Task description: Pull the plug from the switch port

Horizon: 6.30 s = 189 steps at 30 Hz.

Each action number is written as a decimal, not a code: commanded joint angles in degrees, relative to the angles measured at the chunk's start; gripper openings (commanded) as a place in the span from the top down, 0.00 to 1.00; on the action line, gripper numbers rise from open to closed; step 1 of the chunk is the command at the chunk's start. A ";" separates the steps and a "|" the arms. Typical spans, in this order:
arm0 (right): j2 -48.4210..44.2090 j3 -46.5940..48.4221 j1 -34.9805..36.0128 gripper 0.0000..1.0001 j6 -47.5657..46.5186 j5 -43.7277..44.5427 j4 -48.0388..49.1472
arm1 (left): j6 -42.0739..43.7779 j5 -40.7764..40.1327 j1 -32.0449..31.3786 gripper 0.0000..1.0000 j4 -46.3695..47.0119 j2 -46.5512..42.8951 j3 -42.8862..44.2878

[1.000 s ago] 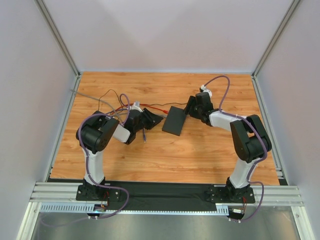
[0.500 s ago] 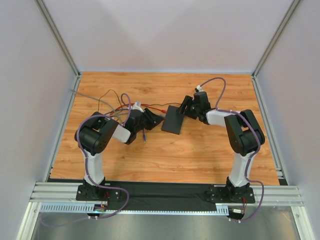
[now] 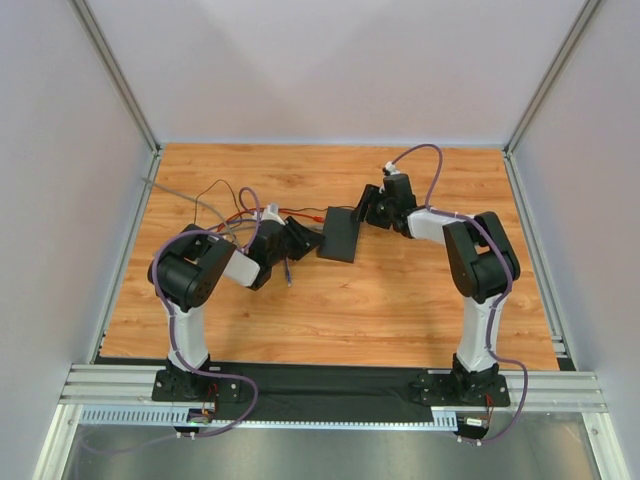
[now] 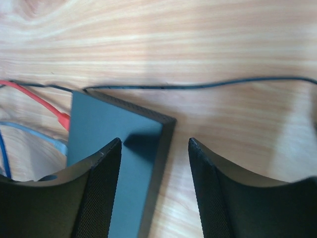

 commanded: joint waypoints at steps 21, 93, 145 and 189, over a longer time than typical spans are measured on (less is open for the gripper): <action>-0.28 -0.08 1.50 0.42 -3.08 -1.82 0.08 | -11.91 -11.52 -0.03 0.47 15.81 8.89 -0.24; 7.36 28.56 15.64 0.25 -16.96 29.55 -37.79 | -15.33 -16.98 -3.46 1.00 2.18 10.03 3.37; 13.00 21.63 15.21 0.35 -24.17 22.44 -33.84 | 9.42 -27.26 0.93 1.00 -13.68 -17.47 -5.07; -2.01 8.29 15.21 0.30 -19.69 18.57 -16.37 | 15.60 -21.38 4.63 0.48 -19.45 -35.94 -10.79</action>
